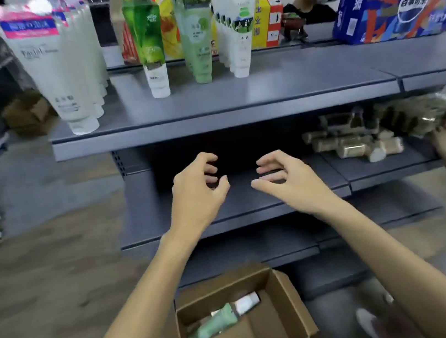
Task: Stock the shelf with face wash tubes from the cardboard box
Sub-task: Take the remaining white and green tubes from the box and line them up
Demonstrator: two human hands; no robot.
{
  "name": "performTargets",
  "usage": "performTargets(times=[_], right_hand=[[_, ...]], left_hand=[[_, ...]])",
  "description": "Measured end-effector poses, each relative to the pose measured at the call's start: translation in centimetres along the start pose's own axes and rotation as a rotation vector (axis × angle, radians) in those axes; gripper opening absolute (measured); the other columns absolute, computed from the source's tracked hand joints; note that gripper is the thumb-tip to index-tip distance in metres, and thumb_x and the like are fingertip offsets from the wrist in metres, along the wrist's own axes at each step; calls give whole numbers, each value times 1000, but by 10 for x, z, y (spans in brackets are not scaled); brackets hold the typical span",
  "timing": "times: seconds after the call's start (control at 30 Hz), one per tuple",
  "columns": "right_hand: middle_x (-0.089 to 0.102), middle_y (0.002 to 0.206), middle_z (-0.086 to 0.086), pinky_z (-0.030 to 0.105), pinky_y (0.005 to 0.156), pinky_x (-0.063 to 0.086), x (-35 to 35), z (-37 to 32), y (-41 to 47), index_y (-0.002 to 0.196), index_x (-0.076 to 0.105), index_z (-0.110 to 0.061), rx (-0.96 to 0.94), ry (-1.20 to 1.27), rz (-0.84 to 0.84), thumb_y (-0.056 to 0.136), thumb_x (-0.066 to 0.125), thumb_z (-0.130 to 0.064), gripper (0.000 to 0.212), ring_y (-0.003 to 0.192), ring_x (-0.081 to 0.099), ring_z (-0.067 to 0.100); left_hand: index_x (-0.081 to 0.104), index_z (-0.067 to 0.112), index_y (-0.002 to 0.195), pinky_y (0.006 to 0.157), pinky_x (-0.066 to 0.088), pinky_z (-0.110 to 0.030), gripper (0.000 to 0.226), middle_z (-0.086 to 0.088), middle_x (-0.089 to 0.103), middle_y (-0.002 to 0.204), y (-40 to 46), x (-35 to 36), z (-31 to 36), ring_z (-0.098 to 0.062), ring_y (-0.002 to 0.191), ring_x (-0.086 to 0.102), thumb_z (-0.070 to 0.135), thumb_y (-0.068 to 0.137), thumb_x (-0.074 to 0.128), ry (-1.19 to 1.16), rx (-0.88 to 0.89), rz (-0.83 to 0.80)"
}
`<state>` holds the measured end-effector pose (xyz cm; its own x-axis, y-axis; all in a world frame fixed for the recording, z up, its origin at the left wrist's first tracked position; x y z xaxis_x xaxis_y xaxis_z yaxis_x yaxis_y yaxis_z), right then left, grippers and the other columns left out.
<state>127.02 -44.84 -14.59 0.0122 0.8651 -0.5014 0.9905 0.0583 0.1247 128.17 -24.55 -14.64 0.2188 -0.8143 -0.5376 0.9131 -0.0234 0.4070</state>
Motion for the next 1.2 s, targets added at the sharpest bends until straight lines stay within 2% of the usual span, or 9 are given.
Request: performTargets(times=[0.07, 0.23, 0.4, 0.53, 0.7, 0.8, 1.03, 1.13, 1.2], right_hand=[[65, 112, -13, 15, 75, 54, 20, 25, -14, 117, 59, -27, 54, -21, -52, 85, 76, -35, 37, 97, 68, 0], [65, 111, -7, 28, 87, 56, 74, 103, -45, 117, 60, -21, 232, -44, -161, 83, 78, -33, 40, 96, 69, 8], [64, 113, -3, 24, 85, 53, 124, 172, -73, 117, 59, -18, 373, -95, -274, 82, 79, -32, 42, 94, 70, 12], [63, 114, 0, 37, 93, 55, 162, 216, -88, 119, 59, -14, 435, -175, -386, 81, 80, -29, 46, 96, 70, 19], [63, 115, 2, 17, 85, 46, 203, 256, -97, 123, 59, -13, 515, -224, -528, 85, 75, -22, 42, 92, 64, 12], [67, 115, 3, 24, 93, 49, 222, 282, -99, 122, 62, -18, 565, -288, -564, 85, 72, -26, 39, 102, 66, 19], [61, 127, 9, 44, 100, 49, 246, 320, -98, 132, 56, -21, 548, -431, -617, 90, 65, -26, 43, 119, 58, 28], [58, 132, 5, 44, 98, 50, 254, 333, -99, 132, 55, -21, 520, -440, -608, 90, 66, -27, 44, 120, 58, 27], [58, 132, 4, 43, 98, 50, 258, 340, -102, 131, 55, -22, 524, -422, -596, 88, 67, -28, 45, 119, 59, 26]], left_hand=[[61, 23, 118, 81, 57, -32, 35, 9, 67, 98, -20, 13, -20, -3, 83, 67, 27, 85, 70, 32, -34, -45], [60, 21, 117, 81, 54, -27, 34, 6, 69, 99, -78, 51, -75, -5, 83, 68, 27, 85, 71, 50, -165, -155], [62, 19, 114, 80, 55, -27, 34, 3, 68, 94, -139, 83, -133, -9, 81, 69, 22, 81, 72, 45, -370, -250], [63, 16, 110, 82, 54, -24, 34, -1, 70, 92, -186, 105, -180, -14, 79, 70, 17, 79, 74, 37, -600, -348], [64, 21, 118, 85, 55, -32, 38, 1, 72, 100, -233, 127, -217, -19, 86, 72, 18, 80, 71, 90, -766, -450], [61, 27, 126, 90, 54, -37, 45, 5, 70, 106, -248, 140, -234, -20, 97, 68, 24, 82, 70, 140, -840, -475], [54, 24, 132, 85, 52, -40, 46, -2, 64, 120, -262, 175, -273, -29, 109, 63, 27, 87, 66, 392, -806, -558], [58, 15, 122, 76, 54, -39, 44, -6, 62, 113, -266, 193, -289, -30, 102, 63, 17, 80, 74, 657, -598, -547], [62, 13, 106, 68, 55, -37, 51, -8, 63, 100, -269, 206, -301, -29, 88, 64, 10, 61, 86, 825, -425, -598]])
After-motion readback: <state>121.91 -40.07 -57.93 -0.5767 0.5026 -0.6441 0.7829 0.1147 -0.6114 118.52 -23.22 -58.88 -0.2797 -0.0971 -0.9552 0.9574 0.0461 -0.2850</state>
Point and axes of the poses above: each hand's wrist, its own y-axis towards the middle knuckle, its own x-axis out of the palm, z = x × y, the point moved 2 cm from there along y, towards the middle knuckle
